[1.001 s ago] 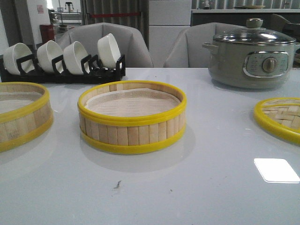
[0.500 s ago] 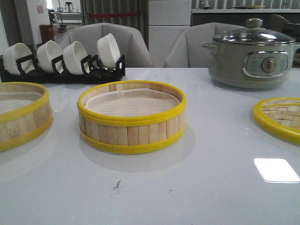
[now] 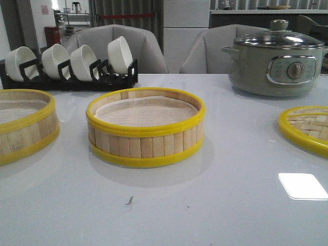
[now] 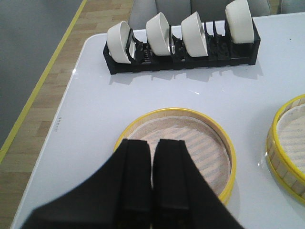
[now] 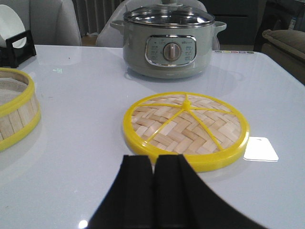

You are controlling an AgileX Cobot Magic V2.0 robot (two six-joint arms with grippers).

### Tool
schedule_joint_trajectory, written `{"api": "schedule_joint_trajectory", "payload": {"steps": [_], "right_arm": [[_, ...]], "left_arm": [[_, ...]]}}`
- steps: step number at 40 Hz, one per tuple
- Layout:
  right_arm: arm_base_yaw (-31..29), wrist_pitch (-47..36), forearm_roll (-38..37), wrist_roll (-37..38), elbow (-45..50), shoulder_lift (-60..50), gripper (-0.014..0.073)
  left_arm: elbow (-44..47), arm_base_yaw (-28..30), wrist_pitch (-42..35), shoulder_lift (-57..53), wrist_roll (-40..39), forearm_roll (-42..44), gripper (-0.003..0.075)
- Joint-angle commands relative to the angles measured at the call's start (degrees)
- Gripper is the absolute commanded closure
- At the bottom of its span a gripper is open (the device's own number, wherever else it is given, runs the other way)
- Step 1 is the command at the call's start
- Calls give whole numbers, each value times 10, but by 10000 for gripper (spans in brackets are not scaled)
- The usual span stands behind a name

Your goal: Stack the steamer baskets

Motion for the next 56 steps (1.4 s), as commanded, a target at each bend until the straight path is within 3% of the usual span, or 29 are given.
{"api": "schedule_joint_trajectory", "payload": {"steps": [1, 15, 33, 37, 43, 47, 51, 56], "right_arm": [[1, -52, 3, -5, -8, -12, 545], [1, -52, 3, -5, -8, -12, 545], [0, -55, -5, -8, -8, -12, 545], [-4, -95, -54, -9, -8, -12, 545], [-10, -230, -40, 9, -8, -12, 545], [-4, -304, 11, 9, -13, -12, 545], [14, -251, 67, 11, -62, -5, 545], [30, -66, 85, 9, -179, 57, 545]], "left_arm": [[-15, -3, -41, 8, 1, 6, 629], [-15, -3, -50, 21, 1, -65, 629], [-15, -3, -50, 21, 1, -64, 629], [-15, -3, -47, 21, 2, -65, 629], [-15, -3, -44, 21, 2, -54, 629], [-15, -3, -39, 21, 2, -54, 629], [-15, -3, -33, 21, 2, -53, 629], [-15, -3, -30, 20, 2, -51, 629]]}}
